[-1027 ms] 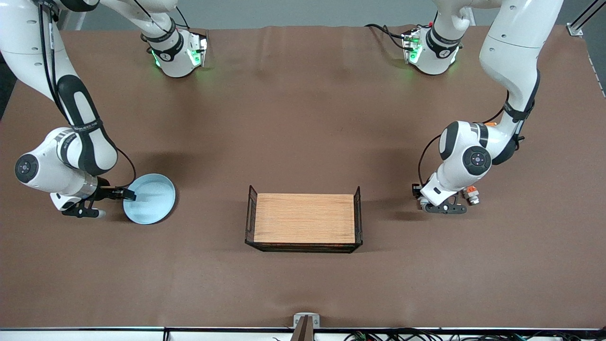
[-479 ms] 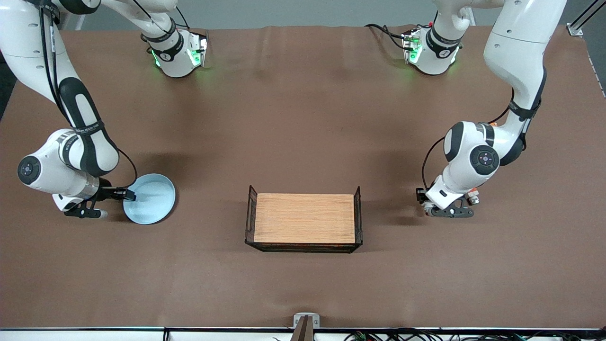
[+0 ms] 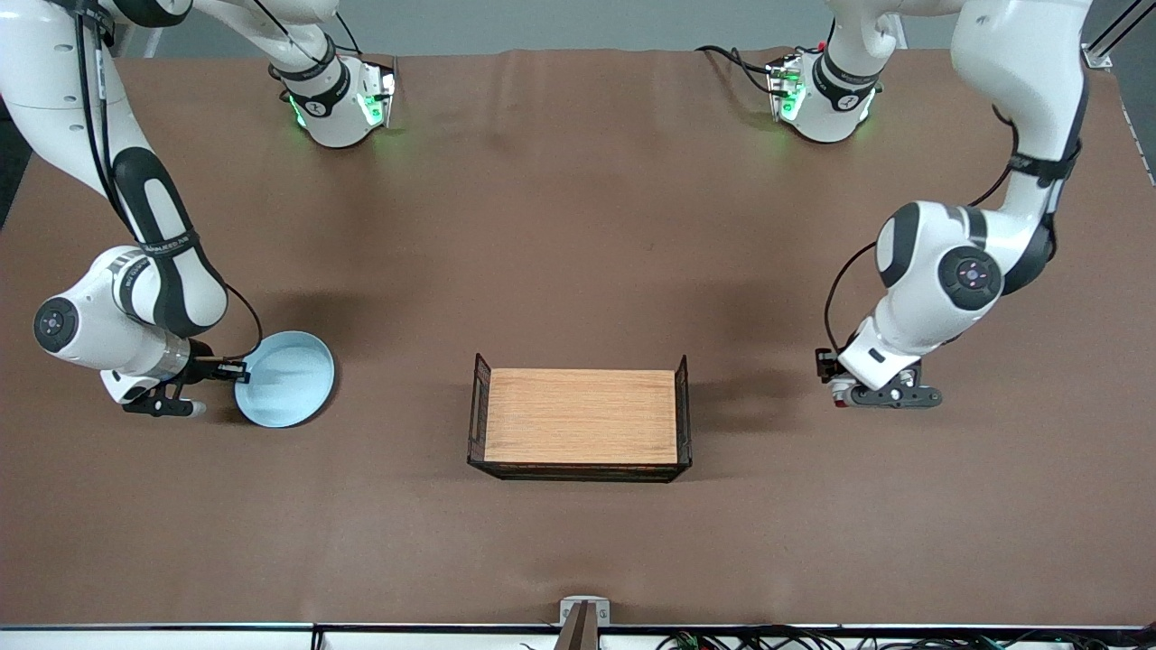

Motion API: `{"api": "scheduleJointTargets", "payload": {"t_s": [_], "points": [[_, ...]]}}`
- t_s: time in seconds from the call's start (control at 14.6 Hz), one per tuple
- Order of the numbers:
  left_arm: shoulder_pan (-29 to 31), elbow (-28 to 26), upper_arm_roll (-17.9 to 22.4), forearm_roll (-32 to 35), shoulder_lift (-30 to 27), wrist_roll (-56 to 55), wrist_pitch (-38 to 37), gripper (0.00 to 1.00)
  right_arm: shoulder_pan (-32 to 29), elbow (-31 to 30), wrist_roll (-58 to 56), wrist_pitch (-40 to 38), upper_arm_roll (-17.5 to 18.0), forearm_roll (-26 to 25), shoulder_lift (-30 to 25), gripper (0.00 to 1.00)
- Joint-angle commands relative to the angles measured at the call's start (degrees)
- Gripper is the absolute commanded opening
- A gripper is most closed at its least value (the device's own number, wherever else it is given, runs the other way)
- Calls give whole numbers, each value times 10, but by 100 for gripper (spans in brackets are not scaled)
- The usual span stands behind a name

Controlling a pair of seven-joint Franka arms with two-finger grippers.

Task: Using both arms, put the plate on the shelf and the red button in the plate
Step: 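Lift the plate with the right gripper while the left gripper lifts the button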

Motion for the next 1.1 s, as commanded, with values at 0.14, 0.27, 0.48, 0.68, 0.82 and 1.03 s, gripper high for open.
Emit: {"api": "scheduleJointTargets", "payload": {"t_s": [0.14,0.27,0.48,0.68,0.82,1.03], "points": [[1,94,-1,-1,-60,-46,-208,24,-7,59,-7,-66,5,13,6,0],[-2,157,-2,-10,-58,-75,-293,24,-8,60,-1,-74,5,14,-9,0],[-7,209,-5,-48,-59,-146,-327,24,-11,60,69,-140,5,14,-63,0],[-7,238,-41,-54,-58,-267,-330,24,-5,60,187,-236,6,14,-143,0],[-8,267,-65,-62,-53,-372,-330,24,15,66,279,-300,6,13,-197,0],[-20,296,-91,-69,-43,-530,-329,24,82,121,485,-413,6,11,-240,0]]}}
